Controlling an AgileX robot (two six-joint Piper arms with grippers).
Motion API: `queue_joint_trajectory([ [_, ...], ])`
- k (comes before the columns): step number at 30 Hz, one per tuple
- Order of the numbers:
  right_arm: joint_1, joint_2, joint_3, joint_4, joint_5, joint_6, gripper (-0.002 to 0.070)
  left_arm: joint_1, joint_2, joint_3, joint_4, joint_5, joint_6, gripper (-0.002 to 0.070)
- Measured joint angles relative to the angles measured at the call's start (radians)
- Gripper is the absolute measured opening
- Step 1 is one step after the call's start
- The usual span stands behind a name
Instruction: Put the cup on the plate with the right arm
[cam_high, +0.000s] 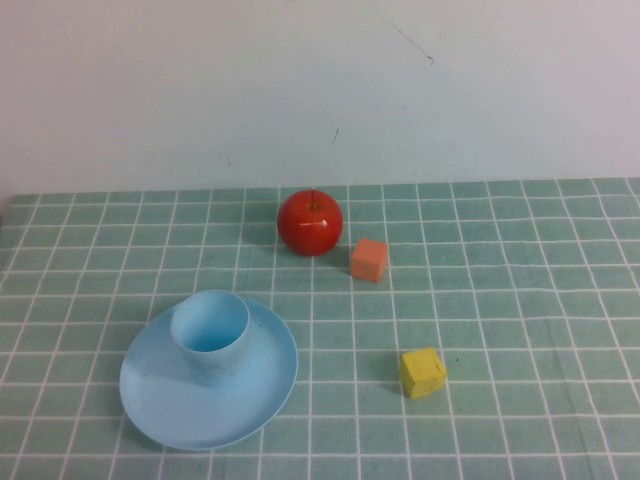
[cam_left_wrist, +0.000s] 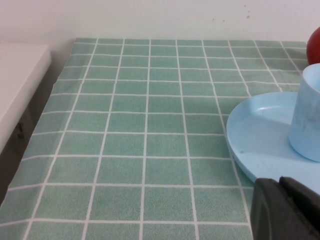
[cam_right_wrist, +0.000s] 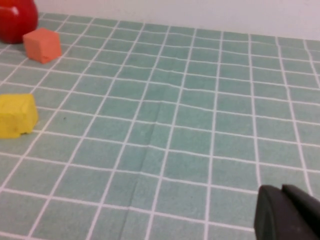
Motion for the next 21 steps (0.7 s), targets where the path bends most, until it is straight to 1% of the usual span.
queue_joint_trajectory([
  [6,-0.137,0.0,0.0,0.0,0.0,0.0,-0.0002,0.0,0.0,0.0,0.0,0.0,0.0,-0.0003],
  [9,-0.177,0.0,0.0,0.0,0.0,0.0,-0.0003,0.0,0.0,0.0,0.0,0.0,0.0,-0.0003],
  [21,-0.192,0.0,0.0,0.0,0.0,0.0,-0.0003,0.0,0.0,0.0,0.0,0.0,0.0,-0.0003],
])
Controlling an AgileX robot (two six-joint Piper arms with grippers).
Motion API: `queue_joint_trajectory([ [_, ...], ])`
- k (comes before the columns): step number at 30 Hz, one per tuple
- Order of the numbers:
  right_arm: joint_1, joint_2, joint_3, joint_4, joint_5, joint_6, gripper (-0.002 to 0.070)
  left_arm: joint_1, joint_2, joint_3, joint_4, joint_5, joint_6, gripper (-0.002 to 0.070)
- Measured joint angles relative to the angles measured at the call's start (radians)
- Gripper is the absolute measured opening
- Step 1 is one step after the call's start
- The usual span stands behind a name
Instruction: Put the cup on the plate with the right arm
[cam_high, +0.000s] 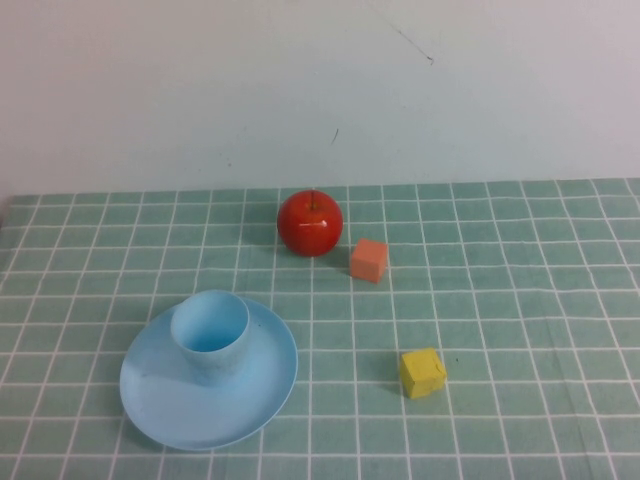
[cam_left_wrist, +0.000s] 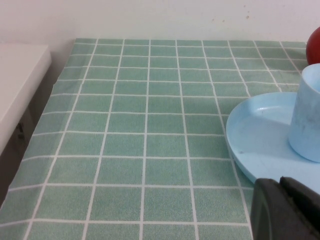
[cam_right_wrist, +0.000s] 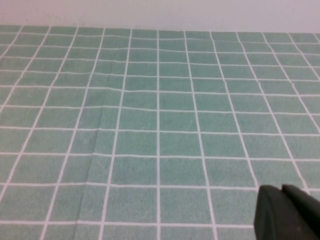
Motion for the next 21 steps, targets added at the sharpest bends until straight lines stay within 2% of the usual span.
queue_joint_trajectory([
  [10,-0.095,0.0,0.0,0.0,0.0,0.0,-0.0003,0.0,0.0,0.0,0.0,0.0,0.0,-0.0003],
  [21,-0.1,0.0,0.0,0.0,0.0,0.0,-0.0003,0.0,0.0,0.0,0.0,0.0,0.0,-0.0003],
])
